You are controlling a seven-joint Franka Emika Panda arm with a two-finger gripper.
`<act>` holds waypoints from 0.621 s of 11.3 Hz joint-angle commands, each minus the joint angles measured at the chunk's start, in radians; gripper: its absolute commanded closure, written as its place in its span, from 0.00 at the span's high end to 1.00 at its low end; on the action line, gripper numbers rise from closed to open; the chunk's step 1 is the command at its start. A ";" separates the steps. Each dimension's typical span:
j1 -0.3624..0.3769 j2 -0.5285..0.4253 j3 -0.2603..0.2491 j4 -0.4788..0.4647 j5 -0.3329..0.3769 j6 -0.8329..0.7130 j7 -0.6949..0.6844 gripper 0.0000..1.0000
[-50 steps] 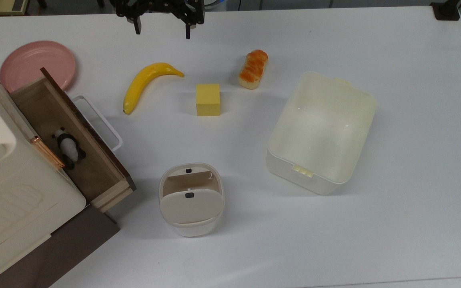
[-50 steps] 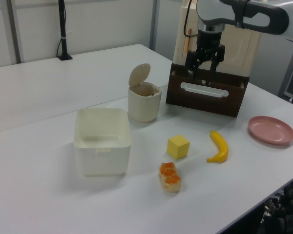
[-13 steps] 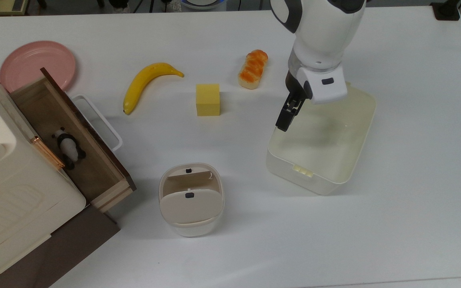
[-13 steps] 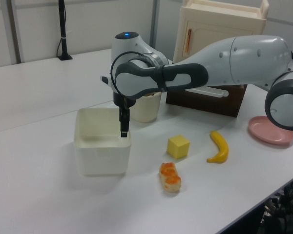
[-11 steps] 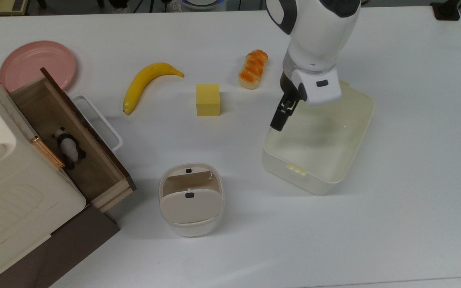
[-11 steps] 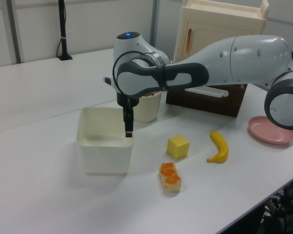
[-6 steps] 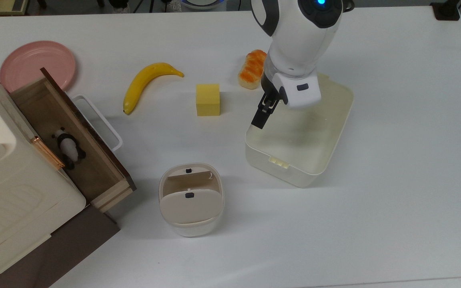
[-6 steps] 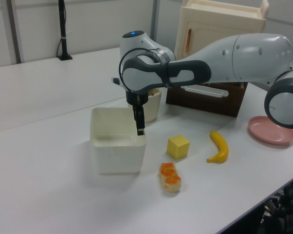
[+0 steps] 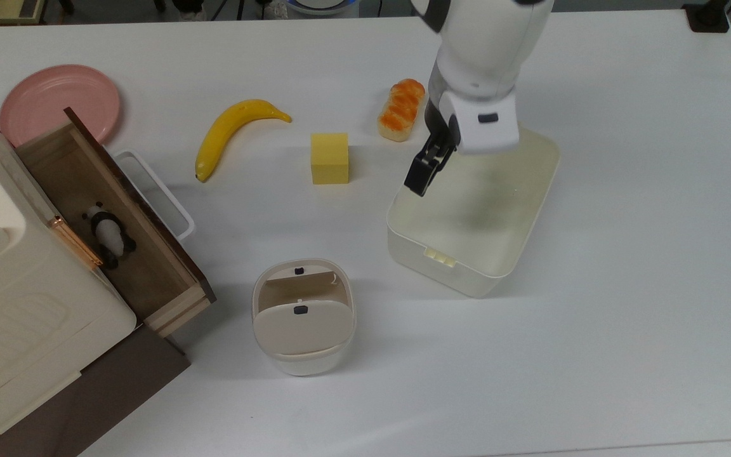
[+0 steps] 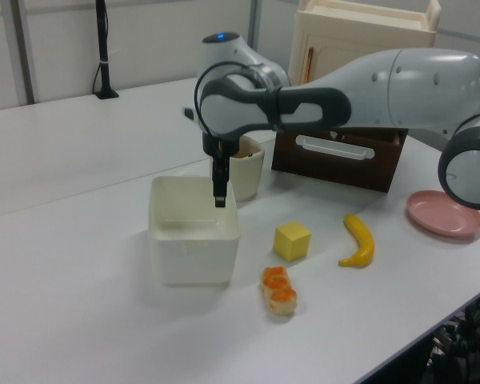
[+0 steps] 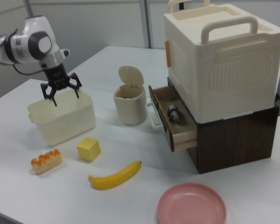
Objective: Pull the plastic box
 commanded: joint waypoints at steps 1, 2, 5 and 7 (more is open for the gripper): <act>-0.072 -0.137 0.003 -0.017 0.067 -0.019 0.164 1.00; -0.116 -0.172 0.009 -0.023 0.075 -0.025 0.278 1.00; -0.234 -0.253 0.009 -0.035 0.068 -0.103 0.479 1.00; -0.305 -0.287 0.017 -0.035 0.065 -0.216 0.487 1.00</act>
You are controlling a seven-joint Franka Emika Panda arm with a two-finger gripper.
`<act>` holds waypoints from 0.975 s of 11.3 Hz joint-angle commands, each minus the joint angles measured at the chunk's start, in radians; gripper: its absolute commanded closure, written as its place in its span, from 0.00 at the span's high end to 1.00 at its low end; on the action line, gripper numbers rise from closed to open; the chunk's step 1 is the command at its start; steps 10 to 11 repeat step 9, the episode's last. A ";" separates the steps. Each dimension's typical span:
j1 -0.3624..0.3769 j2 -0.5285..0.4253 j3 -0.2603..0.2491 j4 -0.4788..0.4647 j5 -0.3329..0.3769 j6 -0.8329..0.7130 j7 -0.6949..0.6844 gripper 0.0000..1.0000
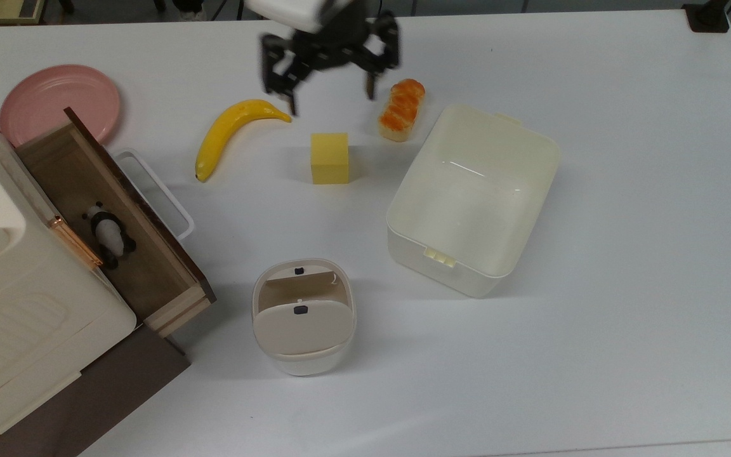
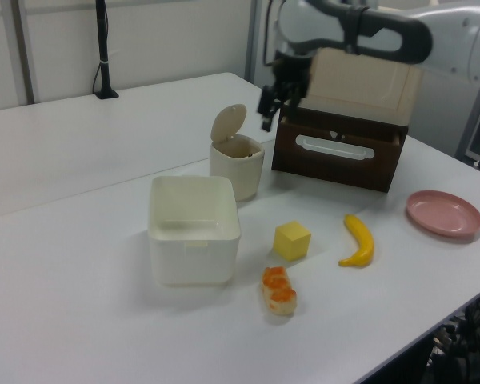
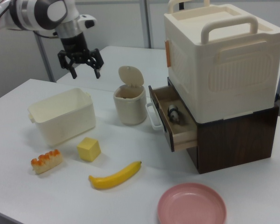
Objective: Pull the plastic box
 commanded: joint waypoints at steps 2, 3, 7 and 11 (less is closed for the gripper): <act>-0.111 -0.077 0.021 -0.047 0.010 -0.137 0.048 1.00; -0.114 -0.077 0.010 -0.049 0.013 -0.148 0.051 1.00; -0.120 -0.074 0.007 -0.047 0.005 -0.149 0.169 1.00; -0.122 -0.074 0.009 -0.046 0.005 -0.148 0.214 1.00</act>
